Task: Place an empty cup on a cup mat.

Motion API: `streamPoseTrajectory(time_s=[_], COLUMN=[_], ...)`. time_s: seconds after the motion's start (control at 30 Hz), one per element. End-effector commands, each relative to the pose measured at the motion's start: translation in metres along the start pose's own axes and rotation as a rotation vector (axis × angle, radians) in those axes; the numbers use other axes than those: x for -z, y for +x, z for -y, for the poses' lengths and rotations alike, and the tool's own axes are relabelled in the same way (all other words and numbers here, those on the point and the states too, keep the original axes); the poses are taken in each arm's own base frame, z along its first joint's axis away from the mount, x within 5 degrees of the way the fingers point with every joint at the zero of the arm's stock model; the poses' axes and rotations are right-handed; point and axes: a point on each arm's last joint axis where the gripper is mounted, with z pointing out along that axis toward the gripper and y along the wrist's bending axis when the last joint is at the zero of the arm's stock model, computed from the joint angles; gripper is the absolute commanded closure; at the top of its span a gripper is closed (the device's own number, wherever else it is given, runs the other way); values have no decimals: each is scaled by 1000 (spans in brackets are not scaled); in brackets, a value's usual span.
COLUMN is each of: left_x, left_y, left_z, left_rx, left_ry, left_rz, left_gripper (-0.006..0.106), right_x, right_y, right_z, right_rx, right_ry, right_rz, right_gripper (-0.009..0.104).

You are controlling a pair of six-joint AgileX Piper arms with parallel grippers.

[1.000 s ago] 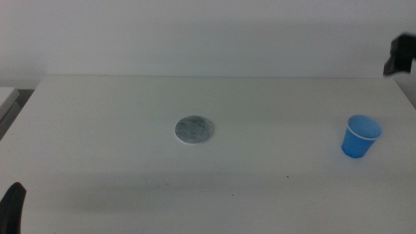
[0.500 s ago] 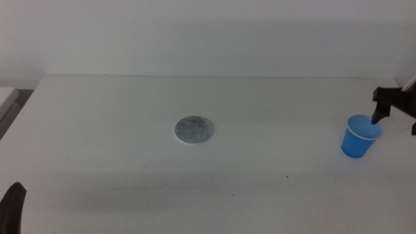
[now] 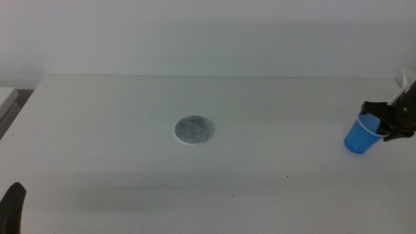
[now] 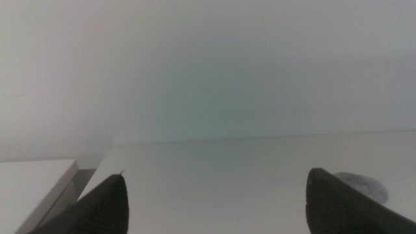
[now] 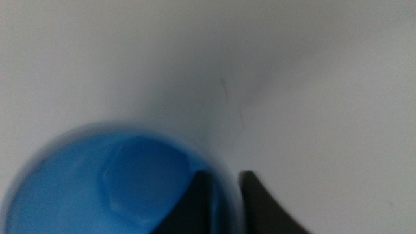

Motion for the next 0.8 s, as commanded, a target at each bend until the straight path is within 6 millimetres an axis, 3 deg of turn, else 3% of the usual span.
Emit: streamPoseTrajectory(time_s=[0.0, 0.1, 0.17, 0.27, 0.4, 0.57, 0.67, 0.77], left_x=[0, 0, 0, 0, 0, 0, 0, 0], left_y=[-1, -1, -1, -1, -1, -1, -1, -1], left_z=[0, 0, 0, 0, 0, 0, 0, 0], left_rx=[7, 7, 7, 7, 7, 7, 7, 7], left_ry=[5, 5, 5, 5, 5, 5, 5, 5], left_rz=[6, 6, 6, 6, 6, 6, 6, 6], left_gripper=[7, 7, 7, 7, 7, 7, 7, 7], right_x=[4, 21, 41, 71, 104, 112, 104, 90], right_y=[-5, -9, -11, -10, -5, 12, 28, 44], right_z=[1, -7, -24, -63, -130, -207, -250, -281], right_rx=[8, 46, 86, 173, 315, 444, 533, 639], right_ry=[-9, -25, -45, -90, -166, -230, -259, -261], right_rz=[41, 79, 110, 160, 207, 173, 150, 123], right_gripper=[97, 97, 97, 97, 97, 97, 97, 97])
